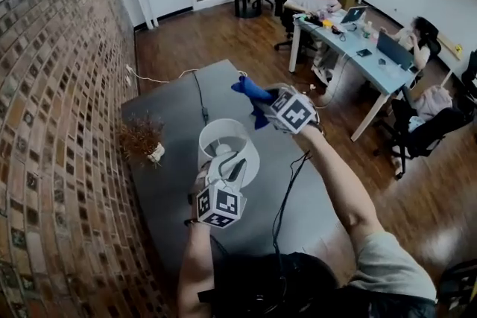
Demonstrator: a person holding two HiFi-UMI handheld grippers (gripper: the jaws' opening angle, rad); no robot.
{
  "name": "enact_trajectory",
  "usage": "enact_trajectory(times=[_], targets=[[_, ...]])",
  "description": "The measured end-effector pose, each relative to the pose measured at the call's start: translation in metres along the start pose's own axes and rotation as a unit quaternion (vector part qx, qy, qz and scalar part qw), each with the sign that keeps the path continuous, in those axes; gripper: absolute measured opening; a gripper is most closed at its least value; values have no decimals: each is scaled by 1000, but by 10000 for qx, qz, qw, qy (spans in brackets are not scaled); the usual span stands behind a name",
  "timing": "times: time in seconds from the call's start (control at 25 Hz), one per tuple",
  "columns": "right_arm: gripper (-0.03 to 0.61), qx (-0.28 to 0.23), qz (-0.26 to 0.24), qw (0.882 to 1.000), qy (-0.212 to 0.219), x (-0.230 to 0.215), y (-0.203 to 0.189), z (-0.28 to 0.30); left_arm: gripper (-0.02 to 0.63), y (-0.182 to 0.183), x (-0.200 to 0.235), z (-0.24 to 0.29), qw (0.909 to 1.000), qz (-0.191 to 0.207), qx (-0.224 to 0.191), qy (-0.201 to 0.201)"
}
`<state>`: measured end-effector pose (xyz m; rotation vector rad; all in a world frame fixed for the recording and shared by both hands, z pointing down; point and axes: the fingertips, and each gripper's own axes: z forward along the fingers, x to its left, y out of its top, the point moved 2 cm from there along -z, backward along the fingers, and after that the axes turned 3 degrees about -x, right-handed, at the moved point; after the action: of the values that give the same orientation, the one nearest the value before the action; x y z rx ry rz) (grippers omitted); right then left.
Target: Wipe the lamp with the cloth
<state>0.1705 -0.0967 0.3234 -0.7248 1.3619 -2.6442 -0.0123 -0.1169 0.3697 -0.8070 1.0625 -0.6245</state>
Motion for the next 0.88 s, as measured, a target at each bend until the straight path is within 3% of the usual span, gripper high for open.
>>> enact_trajectory(times=[0.08, 0.16, 0.24, 0.32, 0.36, 0.48, 0.6, 0.68, 0.76, 0.8, 0.88], targets=[[87, -847, 1144, 9898, -99, 2, -15, -57, 98, 2, 3, -3, 9995, -218, -210, -88], [87, -1288, 2439, 9609, -245, 18, -64, -96, 98, 4, 10, -10, 9957, -711, -538, -236], [87, -1200, 3569, 9258, -342, 56, -130, -111, 97, 10, 24, -20, 9814, -1548, -1044, -441], [86, -835, 4492, 8895, -105, 117, -191, -102, 58, 21, 37, -26, 9627, -2195, -1423, -695], [86, -688, 4901, 8688, 124, 151, -214, -90, 58, 25, 39, -25, 9600, -2279, -1397, -829], [86, -783, 5914, 7982, 831, 231, -236, -39, 58, 24, 26, -5, 9725, -1909, -703, -1135], [86, -1323, 6733, 7174, 1204, 254, -227, 16, 36, 20, 17, 9, 9761, -1855, -250, -1108], [86, -1759, 7022, 6768, 1337, 247, -217, 43, 23, 18, 16, 13, 9798, -1781, -89, -910], [86, -2057, 7107, 6596, 1323, 240, -211, 62, 23, 11, 19, 15, 9890, -1302, 216, -668], [87, -2100, 7117, 6583, 1264, 240, -210, 70, 25, 8, 24, 17, 9932, -958, 379, -551], [87, -2026, 7074, 6668, 1181, 246, -213, 80, 26, 3, 37, 26, 9957, -449, 640, -487]])
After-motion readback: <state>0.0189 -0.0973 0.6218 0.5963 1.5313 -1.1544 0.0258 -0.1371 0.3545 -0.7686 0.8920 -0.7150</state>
